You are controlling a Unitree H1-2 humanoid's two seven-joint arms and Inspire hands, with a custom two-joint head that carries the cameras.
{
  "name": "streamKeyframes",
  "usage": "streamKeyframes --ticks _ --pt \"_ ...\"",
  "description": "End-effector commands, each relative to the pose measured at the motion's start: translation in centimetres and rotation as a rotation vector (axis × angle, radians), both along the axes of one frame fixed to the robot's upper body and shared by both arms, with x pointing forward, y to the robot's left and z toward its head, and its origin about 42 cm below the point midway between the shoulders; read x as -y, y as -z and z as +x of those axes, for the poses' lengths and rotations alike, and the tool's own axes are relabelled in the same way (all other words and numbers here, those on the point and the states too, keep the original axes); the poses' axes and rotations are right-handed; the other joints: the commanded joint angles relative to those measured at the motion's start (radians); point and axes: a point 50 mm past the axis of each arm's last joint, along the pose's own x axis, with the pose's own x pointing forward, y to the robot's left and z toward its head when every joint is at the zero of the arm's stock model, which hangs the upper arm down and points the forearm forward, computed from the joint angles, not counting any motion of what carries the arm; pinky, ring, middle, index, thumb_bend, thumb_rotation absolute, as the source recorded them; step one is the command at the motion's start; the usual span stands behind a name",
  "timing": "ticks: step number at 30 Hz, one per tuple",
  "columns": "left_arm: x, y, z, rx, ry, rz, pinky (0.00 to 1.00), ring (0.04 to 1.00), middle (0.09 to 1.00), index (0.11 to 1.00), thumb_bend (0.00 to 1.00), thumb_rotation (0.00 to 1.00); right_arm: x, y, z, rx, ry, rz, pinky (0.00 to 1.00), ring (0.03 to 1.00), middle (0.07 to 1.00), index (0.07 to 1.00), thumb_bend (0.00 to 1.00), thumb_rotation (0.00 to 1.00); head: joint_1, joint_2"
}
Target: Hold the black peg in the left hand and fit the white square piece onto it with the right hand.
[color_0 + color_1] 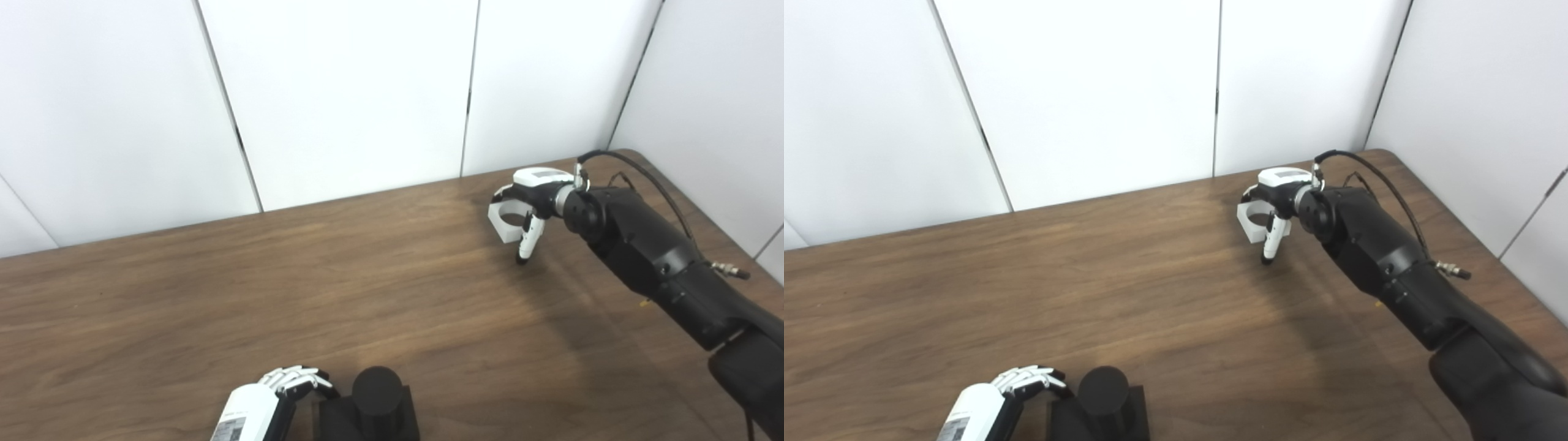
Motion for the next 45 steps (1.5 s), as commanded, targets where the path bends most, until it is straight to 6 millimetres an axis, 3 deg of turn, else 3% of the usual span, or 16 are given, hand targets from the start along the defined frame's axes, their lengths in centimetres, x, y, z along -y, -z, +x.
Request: streamKeyframes --ticks 1,31,35,37,45 --pt "0.1 0.8 -0.7 -0.051 0.02 0.025 0.81 0.809 0.756 0.487 0.51 0.04 0.0 -2.8 0.9 0.09 -0.018 -0.027 0.95 0.988 0.924 0.845 0.84 0.15 -0.001 0.001" --pt "0.0 0.5 -0.7 -0.048 0.023 0.028 0.82 0.811 0.757 0.487 0.51 0.04 0.8 -2.4 0.8 0.099 0.006 -0.092 0.83 0.942 0.872 0.764 0.82 0.14 -0.002 0.012" --pt "0.1 0.5 -0.7 -0.046 0.022 0.028 0.82 0.811 0.756 0.487 0.51 0.04 1.0 -2.2 0.7 0.1 0.021 -0.083 0.82 0.922 0.839 0.667 0.78 0.1 0.0 0.015" --pt "0.1 0.5 -0.7 -0.045 0.022 0.03 0.82 0.81 0.756 0.487 0.51 0.04 1.0 -2.2 0.7 0.104 0.032 -0.062 0.82 0.901 0.819 0.528 0.58 0.13 0.001 0.016" --pt "0.2 0.5 -0.6 -0.045 0.021 0.03 0.82 0.809 0.757 0.488 0.51 0.04 1.5 -1.8 0.5 0.115 0.04 -0.031 0.86 0.885 0.797 0.485 0.52 0.13 0.0 0.015"
